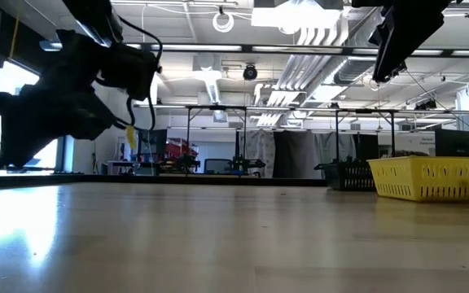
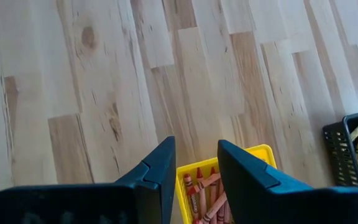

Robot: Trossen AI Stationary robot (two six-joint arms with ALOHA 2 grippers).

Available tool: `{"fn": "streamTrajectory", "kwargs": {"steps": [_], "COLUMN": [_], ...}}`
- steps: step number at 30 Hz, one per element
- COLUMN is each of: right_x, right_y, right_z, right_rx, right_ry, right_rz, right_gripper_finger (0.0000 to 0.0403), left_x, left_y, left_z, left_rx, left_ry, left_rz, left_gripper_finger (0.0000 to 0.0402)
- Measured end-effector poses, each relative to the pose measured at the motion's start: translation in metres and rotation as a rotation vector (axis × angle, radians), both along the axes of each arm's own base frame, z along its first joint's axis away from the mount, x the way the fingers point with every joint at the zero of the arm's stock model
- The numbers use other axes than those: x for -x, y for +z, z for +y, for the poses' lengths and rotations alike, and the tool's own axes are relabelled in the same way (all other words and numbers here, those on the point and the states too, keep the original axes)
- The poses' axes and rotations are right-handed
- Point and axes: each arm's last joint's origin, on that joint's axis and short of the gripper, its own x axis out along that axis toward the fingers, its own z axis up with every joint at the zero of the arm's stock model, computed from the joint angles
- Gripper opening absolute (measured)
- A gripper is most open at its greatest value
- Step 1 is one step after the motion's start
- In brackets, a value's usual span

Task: Sort crayons
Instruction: Put the gray crayon into the green bin

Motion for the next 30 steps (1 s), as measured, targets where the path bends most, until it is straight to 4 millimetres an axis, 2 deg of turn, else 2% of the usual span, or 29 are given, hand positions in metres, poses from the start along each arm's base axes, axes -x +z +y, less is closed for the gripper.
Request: {"fn": "streamTrajectory", "kwargs": {"steps": [5,12,19,24,30], "right_x": [-0.002,-0.008,-0.013,-0.014,-0.015], "right_y": [0.001,0.004,0.006,0.007,0.007], "right_z": [0.0,0.002,-0.003,-0.007,-0.007], "right_rx": [-0.005,-0.039,-0.123,-0.161,-0.197], "right_ry": [0.0,-0.019,-0.173,-0.268,-0.329], "right_rz": [-0.018,-0.096,-0.158,-0.189,-0.205], "right_gripper_finger": [0.0106,0.0106,0.0106,0.0106,0.0106], "left_x": [0.002,0.01,0.015,0.012,0.009], "left_y": [0.001,-0.016,-0.031,-0.043,-0.047], "left_z": [0.015,0.032,0.035,0.034,0.023], "left_rx": [0.037,0.168,0.237,0.267,0.258], "left_ry": [-0.017,-0.164,-0.434,-0.513,-0.569], "left_rz": [0.025,0.138,0.235,0.256,0.276], "left_gripper_finger": [0.008,0.008,0.008,0.008,0.008]}}
